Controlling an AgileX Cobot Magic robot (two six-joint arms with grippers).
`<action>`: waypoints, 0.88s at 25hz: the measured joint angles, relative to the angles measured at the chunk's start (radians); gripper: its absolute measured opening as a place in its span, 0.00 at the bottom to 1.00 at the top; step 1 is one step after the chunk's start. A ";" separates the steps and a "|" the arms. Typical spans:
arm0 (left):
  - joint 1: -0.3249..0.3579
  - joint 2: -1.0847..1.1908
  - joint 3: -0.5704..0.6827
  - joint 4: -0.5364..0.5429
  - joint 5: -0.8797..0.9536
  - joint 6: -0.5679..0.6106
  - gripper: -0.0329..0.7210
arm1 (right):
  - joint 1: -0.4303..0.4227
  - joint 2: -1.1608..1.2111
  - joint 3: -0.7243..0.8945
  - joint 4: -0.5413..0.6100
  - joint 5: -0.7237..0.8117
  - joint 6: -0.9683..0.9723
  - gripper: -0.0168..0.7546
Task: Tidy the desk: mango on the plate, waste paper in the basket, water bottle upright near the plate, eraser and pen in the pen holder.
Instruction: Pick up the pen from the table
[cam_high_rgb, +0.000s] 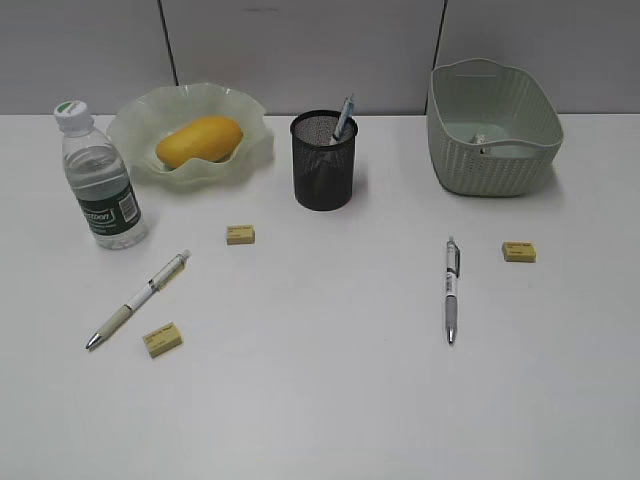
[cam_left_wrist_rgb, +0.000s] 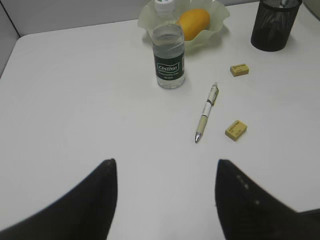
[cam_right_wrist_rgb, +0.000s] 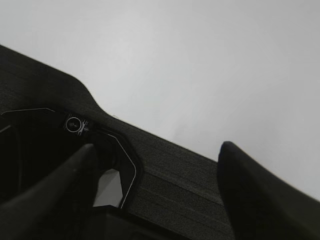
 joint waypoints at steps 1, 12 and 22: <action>0.000 0.010 0.000 -0.005 0.000 0.000 0.67 | 0.000 0.000 0.000 0.000 0.000 0.000 0.78; 0.000 0.404 -0.083 -0.047 -0.090 0.000 0.66 | 0.000 0.000 0.000 -0.001 0.000 0.000 0.78; -0.004 0.815 -0.205 -0.089 -0.104 0.000 0.66 | 0.000 0.000 0.000 -0.001 0.001 0.000 0.78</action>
